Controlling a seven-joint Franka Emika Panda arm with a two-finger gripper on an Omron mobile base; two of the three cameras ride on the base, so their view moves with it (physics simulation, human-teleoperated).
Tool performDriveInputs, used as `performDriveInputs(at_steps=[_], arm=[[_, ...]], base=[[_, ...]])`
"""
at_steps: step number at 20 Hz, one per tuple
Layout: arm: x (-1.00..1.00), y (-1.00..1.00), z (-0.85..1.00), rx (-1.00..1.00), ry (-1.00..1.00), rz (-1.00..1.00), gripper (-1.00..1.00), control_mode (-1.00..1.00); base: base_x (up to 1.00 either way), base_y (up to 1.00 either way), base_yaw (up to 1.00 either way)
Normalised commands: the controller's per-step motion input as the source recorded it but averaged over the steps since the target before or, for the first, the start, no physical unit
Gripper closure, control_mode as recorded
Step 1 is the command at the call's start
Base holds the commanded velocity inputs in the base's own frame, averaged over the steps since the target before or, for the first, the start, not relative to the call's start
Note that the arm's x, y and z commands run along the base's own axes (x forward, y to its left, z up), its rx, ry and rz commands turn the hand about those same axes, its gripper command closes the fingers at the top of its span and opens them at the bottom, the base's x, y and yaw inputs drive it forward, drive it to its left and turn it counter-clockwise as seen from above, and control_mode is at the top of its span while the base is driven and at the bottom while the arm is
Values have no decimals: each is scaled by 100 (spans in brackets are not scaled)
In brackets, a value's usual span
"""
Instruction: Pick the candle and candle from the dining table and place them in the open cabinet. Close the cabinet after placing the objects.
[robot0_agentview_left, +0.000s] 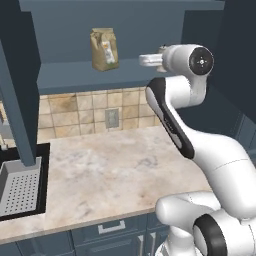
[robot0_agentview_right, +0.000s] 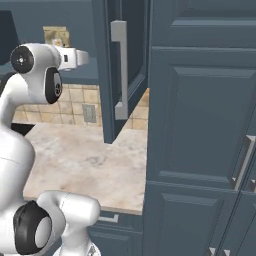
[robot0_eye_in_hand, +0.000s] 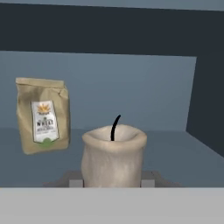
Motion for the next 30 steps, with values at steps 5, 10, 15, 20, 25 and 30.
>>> performDriveInputs(at_steps=[5, 10, 15, 20, 25, 30], arm=[[38, 0, -37, 0, 0, 0, 100, -100], [39, 0, -45, -1, 0, 0, 100, -100], [42, 0, -43, 0, 0, 0, 100, -100], [48, 4, -9, 0, 2, 0, 100, -100], [17, 0, 44, 1, 8, -1, 100, -100], [0, 0, 9, 0, 0, -1, 100, -100]], base=[[0, 0, 0], [0, 0, 0], [0, 0, 0], [0, 0, 0], [0, 0, 0], [0, 0, 0]])
